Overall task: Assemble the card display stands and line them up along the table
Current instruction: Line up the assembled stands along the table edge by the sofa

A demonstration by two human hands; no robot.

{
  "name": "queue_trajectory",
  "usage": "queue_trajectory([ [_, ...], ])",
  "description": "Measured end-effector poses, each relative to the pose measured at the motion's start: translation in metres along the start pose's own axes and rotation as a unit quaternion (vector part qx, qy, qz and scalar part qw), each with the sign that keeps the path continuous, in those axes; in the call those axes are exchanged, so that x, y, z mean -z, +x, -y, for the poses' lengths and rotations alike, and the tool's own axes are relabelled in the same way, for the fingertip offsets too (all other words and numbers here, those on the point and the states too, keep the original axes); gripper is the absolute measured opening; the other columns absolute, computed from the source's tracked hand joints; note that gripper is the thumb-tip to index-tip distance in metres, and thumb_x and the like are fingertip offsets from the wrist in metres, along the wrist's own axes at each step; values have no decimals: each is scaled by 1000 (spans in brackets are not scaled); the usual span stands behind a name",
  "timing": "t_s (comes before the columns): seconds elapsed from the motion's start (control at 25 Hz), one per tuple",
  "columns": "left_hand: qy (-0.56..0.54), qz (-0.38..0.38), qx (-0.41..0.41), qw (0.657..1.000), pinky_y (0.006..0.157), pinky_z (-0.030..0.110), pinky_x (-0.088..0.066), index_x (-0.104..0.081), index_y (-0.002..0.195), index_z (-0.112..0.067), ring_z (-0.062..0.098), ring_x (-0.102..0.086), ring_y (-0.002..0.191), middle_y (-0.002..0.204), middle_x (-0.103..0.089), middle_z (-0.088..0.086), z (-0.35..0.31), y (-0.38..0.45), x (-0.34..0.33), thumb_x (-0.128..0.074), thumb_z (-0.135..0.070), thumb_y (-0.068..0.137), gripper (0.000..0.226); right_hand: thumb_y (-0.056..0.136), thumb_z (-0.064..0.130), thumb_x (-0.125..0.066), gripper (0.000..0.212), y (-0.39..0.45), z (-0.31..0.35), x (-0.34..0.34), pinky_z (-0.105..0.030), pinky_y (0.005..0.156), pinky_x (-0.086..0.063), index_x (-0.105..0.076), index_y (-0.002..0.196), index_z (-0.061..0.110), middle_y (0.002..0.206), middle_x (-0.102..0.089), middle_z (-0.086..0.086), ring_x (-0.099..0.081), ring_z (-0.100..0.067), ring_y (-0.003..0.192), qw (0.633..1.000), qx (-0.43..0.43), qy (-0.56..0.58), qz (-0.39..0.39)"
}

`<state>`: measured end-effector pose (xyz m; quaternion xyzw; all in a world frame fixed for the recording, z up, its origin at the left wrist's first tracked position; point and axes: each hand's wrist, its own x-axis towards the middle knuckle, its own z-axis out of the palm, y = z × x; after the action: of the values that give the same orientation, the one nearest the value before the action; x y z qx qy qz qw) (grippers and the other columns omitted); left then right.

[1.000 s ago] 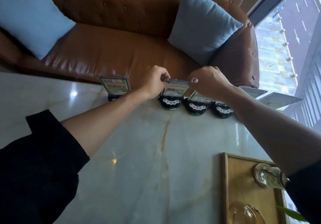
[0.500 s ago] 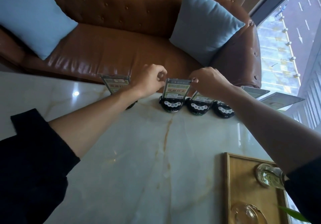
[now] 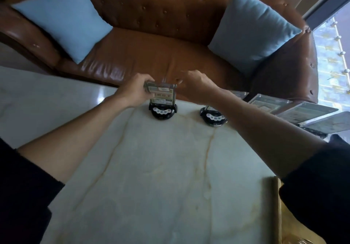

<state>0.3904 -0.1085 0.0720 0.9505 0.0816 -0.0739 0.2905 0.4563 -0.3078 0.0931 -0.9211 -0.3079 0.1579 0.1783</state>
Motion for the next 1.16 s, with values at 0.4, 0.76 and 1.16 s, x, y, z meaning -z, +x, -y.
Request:
queue_trajectory([
  [0.4, -86, -50, -80, 992, 67, 30, -46, -74, 96, -10, 18, -65, 86, 89, -70, -1, -31, 17, -30, -67, -11, 89, 9, 92, 32, -57, 25, -20, -25, 21, -36, 74, -51, -75, 108, 26, 96, -76, -6, -67, -30, 86, 996, -24, -61, -56],
  [0.76, -77, -34, -92, 992, 75, 35, -55, -75, 96, -16, 17, -67, 89, 94, -75, -1, -48, 20, -50, -70, -15, 88, 9, 98, 33, -53, 23, -46, -43, 21, -28, 67, -35, -74, 103, 24, 85, -72, -7, -60, -25, 75, 996, -53, -58, -46],
  [1.16, -77, -14, -85, 993, 76, 41, -56, -74, 93, -17, 19, -67, 88, 92, -74, 0, -49, 29, -50, -70, -17, 88, 7, 98, 27, -55, 20, -48, -45, 23, -29, 71, -34, -74, 106, 26, 90, -70, 2, -55, -21, 79, 997, -47, -12, -57],
])
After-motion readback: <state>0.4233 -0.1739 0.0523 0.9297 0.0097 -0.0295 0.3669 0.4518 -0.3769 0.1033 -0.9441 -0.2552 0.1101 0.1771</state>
